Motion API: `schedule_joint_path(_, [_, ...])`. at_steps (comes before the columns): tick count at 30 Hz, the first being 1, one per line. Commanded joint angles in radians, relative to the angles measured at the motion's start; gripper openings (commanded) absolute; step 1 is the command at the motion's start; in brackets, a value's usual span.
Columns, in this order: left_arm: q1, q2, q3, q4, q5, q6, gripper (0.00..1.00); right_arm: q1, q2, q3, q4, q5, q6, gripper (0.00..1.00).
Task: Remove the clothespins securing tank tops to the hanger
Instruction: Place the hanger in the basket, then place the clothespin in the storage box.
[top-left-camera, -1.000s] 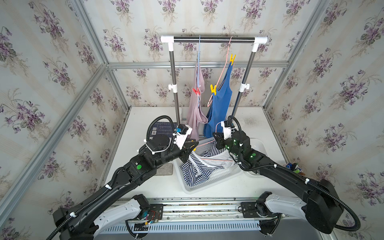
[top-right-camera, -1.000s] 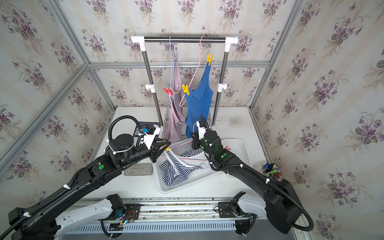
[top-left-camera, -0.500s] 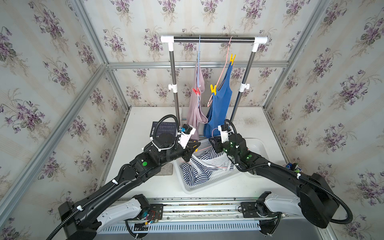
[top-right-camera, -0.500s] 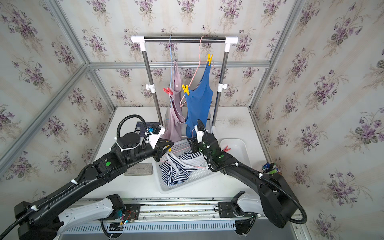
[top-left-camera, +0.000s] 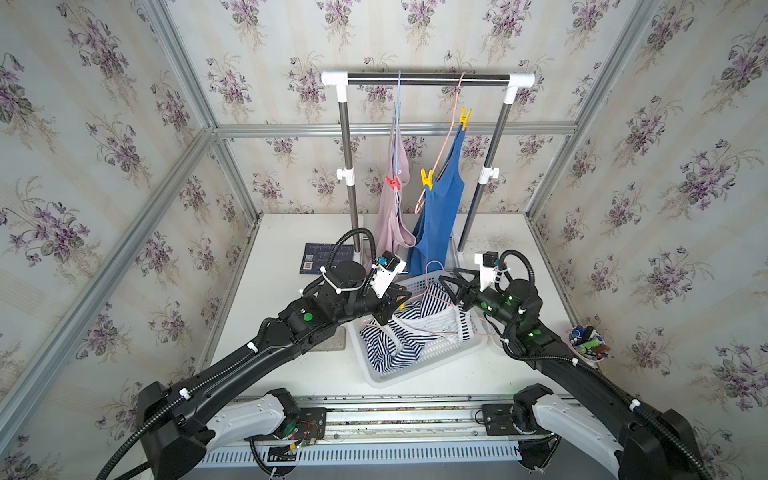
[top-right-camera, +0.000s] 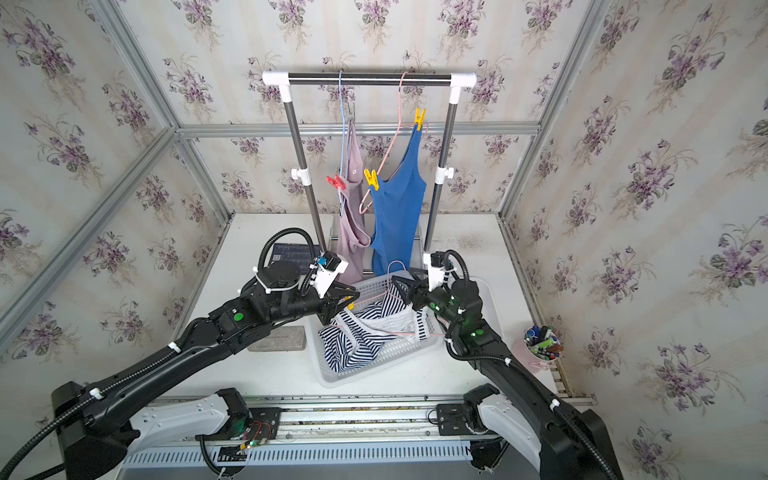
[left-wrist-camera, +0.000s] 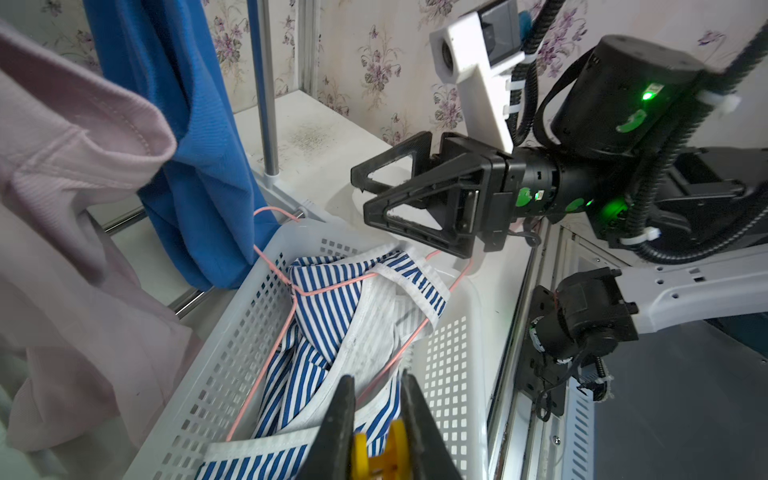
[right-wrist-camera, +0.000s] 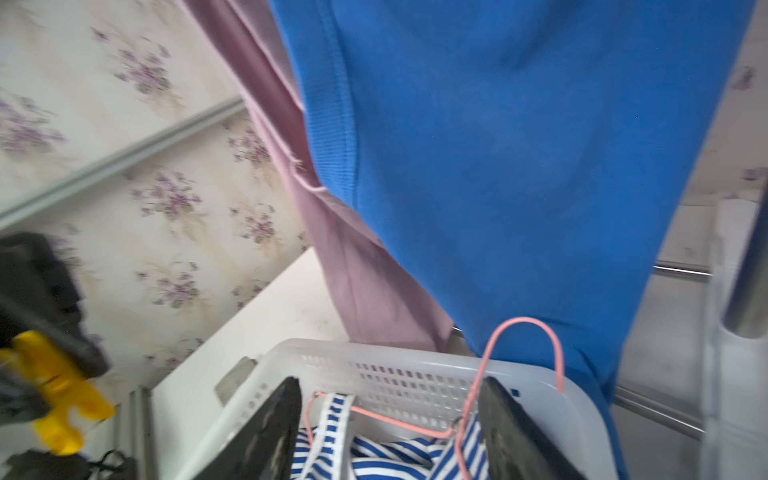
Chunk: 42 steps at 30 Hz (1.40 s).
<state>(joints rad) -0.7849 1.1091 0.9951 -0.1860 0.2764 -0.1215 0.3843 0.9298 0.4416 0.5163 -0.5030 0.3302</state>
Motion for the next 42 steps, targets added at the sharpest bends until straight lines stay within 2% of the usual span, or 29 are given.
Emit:
schedule_joint_path(1, [0.032,0.001,-0.011,0.14,0.14,-0.009,0.0,-0.018,-0.001,0.005,0.183,-0.334,0.051,0.68])
schedule_joint_path(5, [0.085,0.024,-0.019,0.277,0.267,-0.065,0.02,-0.018,0.049,0.026,0.28,-0.474,0.104,0.68])
schedule_joint_path(11, [0.101,0.101,0.011,0.398,0.36,-0.101,0.03,-0.017,0.102,0.086,0.339,-0.557,0.135,0.66])
schedule_joint_path(22, [0.105,0.194,0.082,0.491,0.461,-0.179,0.1,0.004,0.151,0.142,0.307,-0.556,0.116,0.64])
schedule_joint_path(31, [0.105,0.216,0.086,0.505,0.476,-0.206,0.11,0.04,0.163,0.174,0.347,-0.568,0.144,0.62])
schedule_joint_path(37, [0.106,0.221,0.088,0.535,0.495,-0.231,0.12,0.063,0.202,0.193,0.361,-0.565,0.149,0.57])
schedule_joint_path(40, [0.105,0.219,0.079,0.537,0.498,-0.238,0.13,0.065,0.201,0.188,0.384,-0.557,0.163,0.51])
schedule_joint_path(42, [0.105,0.221,0.074,0.539,0.501,-0.24,0.14,0.064,0.198,0.184,0.387,-0.55,0.165,0.43])
